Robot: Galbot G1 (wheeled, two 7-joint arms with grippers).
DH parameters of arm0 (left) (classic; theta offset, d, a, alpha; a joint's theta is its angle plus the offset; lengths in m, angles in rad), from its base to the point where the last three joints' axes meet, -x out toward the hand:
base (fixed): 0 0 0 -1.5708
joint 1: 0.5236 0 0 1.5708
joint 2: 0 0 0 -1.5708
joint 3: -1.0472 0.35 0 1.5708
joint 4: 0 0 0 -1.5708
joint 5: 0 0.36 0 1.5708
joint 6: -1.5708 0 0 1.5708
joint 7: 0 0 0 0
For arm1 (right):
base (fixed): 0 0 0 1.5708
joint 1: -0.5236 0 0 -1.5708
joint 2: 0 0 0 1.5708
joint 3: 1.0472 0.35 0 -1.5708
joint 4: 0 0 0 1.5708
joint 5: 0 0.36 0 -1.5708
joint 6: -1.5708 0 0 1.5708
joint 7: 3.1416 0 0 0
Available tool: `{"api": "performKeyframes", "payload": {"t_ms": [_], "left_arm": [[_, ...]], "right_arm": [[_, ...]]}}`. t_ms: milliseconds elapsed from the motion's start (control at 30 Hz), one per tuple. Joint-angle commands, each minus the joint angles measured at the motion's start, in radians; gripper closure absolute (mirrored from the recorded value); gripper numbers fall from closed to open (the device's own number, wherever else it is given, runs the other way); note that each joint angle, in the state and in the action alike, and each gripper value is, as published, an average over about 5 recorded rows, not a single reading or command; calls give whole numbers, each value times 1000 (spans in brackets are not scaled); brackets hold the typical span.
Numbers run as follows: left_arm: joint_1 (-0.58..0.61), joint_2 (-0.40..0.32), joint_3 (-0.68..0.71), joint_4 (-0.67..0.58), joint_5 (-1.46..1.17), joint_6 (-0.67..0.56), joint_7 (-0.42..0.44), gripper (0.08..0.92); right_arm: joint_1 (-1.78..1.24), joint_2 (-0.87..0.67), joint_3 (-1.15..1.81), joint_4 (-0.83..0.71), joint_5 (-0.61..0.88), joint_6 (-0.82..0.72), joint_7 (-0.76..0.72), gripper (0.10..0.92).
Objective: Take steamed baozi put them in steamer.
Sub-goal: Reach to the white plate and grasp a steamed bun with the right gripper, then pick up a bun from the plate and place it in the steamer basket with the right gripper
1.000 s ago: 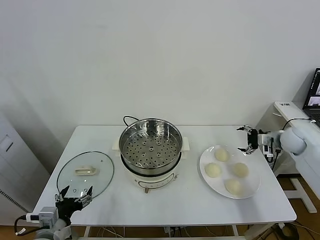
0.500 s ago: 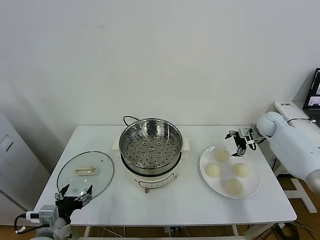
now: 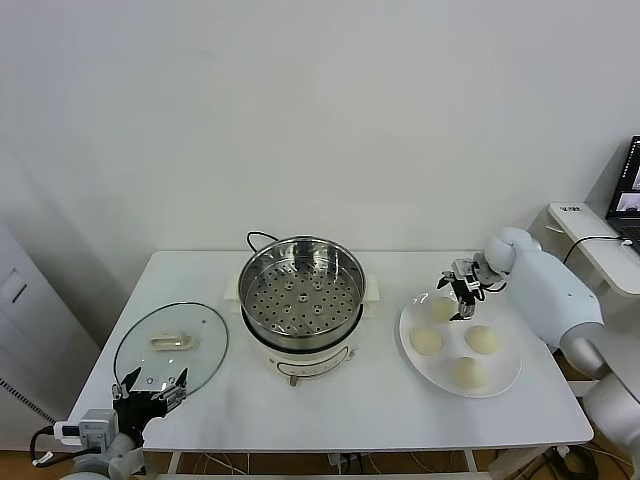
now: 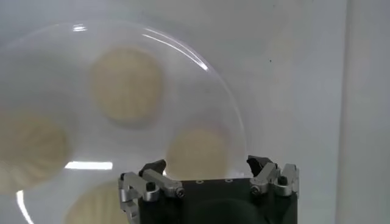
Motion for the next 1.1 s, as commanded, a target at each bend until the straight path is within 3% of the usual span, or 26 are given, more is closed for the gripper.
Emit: {"api": "performKeyframes", "payload": {"t_ms": [33,367,567,833,1100], "left_arm": [[2,0,-1,-6,0,1,0,177],[6,-1,-4,-19,0,3,0,177],[9,-3,-7,-23,-1,5,-1,177],[4,-2,2,-23,0,13,-3,177],[1,2,8,-23,0,14,-3,177]], "right_arm": [[5,48,21,-61,-49,4,0,290],[-3,38,34,-53,-52,-13,-34,529],[22,-1,5,5,11,-21,-35,550],[199,-146,-231,304,272,-39,-84,550],[465,-93,-360,348,426,169,-172,546]]}}
